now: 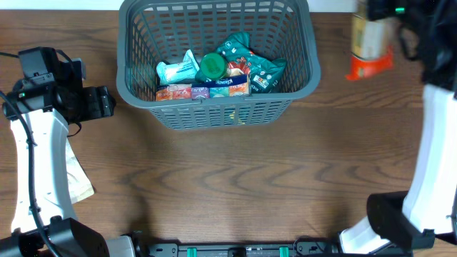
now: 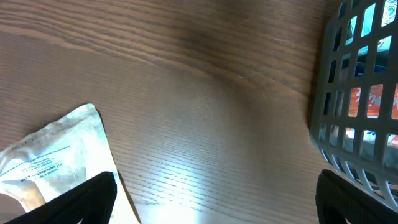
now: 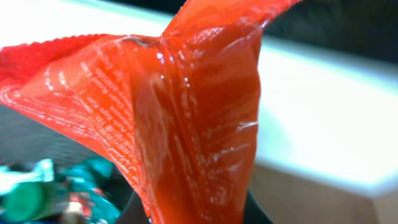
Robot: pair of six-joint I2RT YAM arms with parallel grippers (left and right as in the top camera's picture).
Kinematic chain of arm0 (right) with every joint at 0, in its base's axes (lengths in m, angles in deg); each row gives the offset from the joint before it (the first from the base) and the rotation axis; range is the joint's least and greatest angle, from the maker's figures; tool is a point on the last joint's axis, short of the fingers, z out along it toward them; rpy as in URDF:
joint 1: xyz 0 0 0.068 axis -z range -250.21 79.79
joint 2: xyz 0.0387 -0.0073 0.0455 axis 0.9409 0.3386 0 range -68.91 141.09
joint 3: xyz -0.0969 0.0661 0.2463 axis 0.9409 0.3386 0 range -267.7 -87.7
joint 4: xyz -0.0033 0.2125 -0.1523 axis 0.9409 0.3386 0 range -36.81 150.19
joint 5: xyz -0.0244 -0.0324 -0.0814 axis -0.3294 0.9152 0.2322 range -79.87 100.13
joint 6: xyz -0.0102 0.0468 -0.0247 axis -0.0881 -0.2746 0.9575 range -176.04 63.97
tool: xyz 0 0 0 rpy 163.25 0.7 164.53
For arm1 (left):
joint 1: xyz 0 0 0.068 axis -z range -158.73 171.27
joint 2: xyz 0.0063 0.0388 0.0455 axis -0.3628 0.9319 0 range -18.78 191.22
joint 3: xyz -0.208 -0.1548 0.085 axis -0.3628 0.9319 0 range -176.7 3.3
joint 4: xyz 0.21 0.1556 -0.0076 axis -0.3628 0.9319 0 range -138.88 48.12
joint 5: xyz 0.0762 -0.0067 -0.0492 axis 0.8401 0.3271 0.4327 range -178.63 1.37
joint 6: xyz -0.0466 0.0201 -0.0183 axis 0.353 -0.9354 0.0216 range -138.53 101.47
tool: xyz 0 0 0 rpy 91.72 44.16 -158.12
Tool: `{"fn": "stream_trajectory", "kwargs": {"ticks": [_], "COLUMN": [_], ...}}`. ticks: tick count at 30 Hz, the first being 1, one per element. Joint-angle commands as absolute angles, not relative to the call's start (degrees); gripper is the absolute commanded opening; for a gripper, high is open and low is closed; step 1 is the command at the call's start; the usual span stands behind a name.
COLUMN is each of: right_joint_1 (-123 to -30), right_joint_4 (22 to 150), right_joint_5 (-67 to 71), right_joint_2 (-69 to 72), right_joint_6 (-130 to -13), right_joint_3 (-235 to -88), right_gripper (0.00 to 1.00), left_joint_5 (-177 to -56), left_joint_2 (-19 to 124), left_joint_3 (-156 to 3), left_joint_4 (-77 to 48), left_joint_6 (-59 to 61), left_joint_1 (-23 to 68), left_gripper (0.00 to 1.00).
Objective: Pack container
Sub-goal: 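Lift the snack bag and drop it into the basket with the right gripper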
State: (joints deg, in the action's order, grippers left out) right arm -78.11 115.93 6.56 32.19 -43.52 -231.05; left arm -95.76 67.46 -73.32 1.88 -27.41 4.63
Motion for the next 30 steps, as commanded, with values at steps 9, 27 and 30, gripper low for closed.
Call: {"fn": "stream_trajectory", "kwargs": {"ticks": [9, 27, 30], "right_joint_1": [-97.3, -100.6, -100.6], "right_joint_4": [109.8, 111.2, 111.2], "right_joint_5": [-2.4, -12.0, -12.3], "right_joint_2": [37.5, 62.6, 65.3], "right_joint_6": [-13.7, -7.1, -7.1], "right_joint_3": [-232.3, -232.3, -232.3], "right_gripper": [0.01, 0.01, 0.01], "left_joint_5": [-95.7, -95.7, -95.7], "left_joint_2": [67.4, 67.4, 67.4], "left_joint_3": [-73.6, -73.6, -73.6], "left_joint_4": [2.2, 2.9, 2.9], "left_joint_6": [-27.9, -27.8, -27.9], "left_joint_1": [4.8, 4.8, 4.8], "left_gripper": [0.87, 0.87, 0.87]}}
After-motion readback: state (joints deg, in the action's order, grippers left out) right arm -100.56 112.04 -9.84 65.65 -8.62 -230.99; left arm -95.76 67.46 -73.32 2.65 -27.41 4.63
